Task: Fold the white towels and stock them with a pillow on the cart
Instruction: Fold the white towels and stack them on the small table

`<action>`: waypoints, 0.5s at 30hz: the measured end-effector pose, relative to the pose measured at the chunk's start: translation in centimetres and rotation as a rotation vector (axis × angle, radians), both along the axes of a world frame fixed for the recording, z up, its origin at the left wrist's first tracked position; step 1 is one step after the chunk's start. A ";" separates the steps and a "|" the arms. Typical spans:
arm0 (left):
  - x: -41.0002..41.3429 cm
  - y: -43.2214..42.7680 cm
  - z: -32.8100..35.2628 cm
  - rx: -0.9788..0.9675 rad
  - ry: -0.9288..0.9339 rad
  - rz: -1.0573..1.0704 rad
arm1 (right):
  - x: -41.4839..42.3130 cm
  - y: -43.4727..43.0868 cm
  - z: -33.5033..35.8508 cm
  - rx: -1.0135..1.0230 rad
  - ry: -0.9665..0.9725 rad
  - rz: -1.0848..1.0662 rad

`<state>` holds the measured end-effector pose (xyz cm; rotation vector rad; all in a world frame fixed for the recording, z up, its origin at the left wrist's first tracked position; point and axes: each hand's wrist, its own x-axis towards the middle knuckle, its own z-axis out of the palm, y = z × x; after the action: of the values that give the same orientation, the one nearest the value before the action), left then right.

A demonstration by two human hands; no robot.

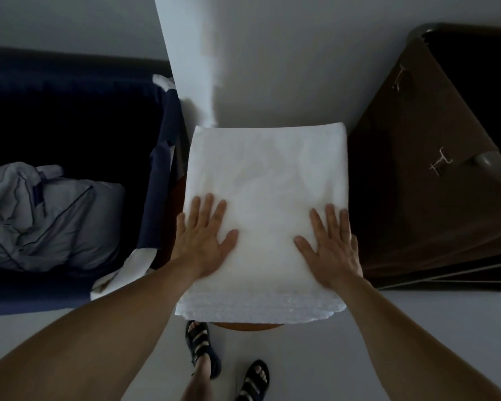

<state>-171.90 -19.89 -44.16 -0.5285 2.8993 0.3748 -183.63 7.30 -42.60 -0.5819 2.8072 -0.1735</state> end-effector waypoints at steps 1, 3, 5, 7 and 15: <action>-0.3 0.0 0.1 -0.007 -0.013 0.001 | -0.1 -0.1 0.0 0.007 -0.006 -0.003; -0.6 0.2 0.5 -0.021 -0.060 0.008 | -0.5 -0.1 0.2 0.037 -0.033 0.004; -0.6 0.6 1.4 -0.014 -0.106 0.015 | -0.8 -0.2 0.9 0.084 -0.061 0.009; 0.3 0.9 2.3 0.014 -0.142 0.008 | -0.8 -0.4 1.7 0.122 -0.078 0.010; 8.7 0.3 3.6 0.154 -0.280 -0.080 | 3.8 -1.9 4.3 0.203 -0.091 -0.024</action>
<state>-163.24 -19.63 -40.56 -0.4035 2.5880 0.4666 -179.85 5.39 -38.34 -0.4811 2.7013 0.0780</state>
